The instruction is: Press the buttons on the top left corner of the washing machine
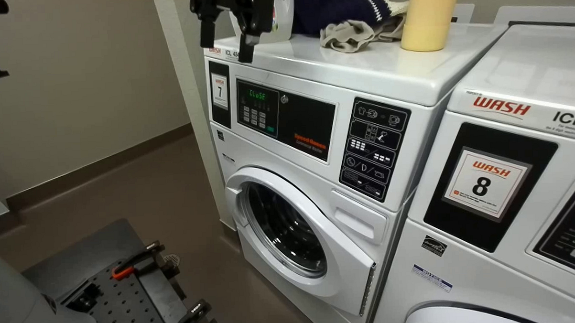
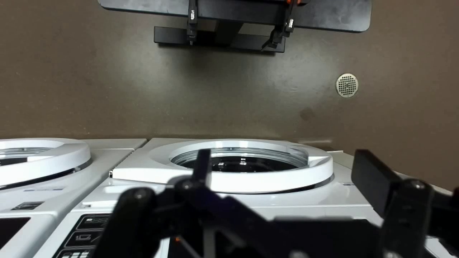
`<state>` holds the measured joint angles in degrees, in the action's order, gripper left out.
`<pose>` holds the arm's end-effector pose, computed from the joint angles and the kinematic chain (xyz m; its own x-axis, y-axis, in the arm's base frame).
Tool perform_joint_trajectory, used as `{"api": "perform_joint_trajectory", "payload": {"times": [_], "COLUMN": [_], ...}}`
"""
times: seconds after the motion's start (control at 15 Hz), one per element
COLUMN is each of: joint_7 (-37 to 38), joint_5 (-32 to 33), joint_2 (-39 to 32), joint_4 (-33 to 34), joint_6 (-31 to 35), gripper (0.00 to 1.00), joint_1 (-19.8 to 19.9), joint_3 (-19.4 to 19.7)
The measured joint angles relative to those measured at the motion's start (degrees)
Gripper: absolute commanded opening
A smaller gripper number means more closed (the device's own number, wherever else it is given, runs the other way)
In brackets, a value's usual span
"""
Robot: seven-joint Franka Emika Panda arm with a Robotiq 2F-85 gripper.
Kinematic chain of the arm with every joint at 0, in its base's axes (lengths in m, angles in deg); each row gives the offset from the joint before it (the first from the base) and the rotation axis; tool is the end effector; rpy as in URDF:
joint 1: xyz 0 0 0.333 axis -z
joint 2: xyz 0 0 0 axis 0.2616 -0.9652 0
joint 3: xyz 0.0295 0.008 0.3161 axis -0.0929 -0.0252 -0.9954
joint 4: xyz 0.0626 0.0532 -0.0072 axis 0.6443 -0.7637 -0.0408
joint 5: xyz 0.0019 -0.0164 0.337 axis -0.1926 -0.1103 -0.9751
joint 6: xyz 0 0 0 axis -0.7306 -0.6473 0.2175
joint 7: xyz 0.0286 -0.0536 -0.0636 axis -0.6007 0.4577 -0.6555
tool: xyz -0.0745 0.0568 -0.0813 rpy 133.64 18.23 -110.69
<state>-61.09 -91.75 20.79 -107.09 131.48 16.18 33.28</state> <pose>0.3851 -0.0626 0.5473 0.9755 0.0732 -0.2072 0.0469 -0.9905 -0.1291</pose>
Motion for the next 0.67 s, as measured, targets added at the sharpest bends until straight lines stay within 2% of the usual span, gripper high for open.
{"api": "perform_joint_trajectory", "payload": {"times": [0.4,0.67], "joint_7": [2.3,10.5], "joint_5": [0.0,-0.4], "joint_2": [-0.3,-1.0], "joint_4": [-0.6,-5.2], "joint_6": [1.3,9.8], "gripper": [1.0,1.0], "joint_1": [0.2,0.2], "joint_3": [-0.3,-2.1]}}
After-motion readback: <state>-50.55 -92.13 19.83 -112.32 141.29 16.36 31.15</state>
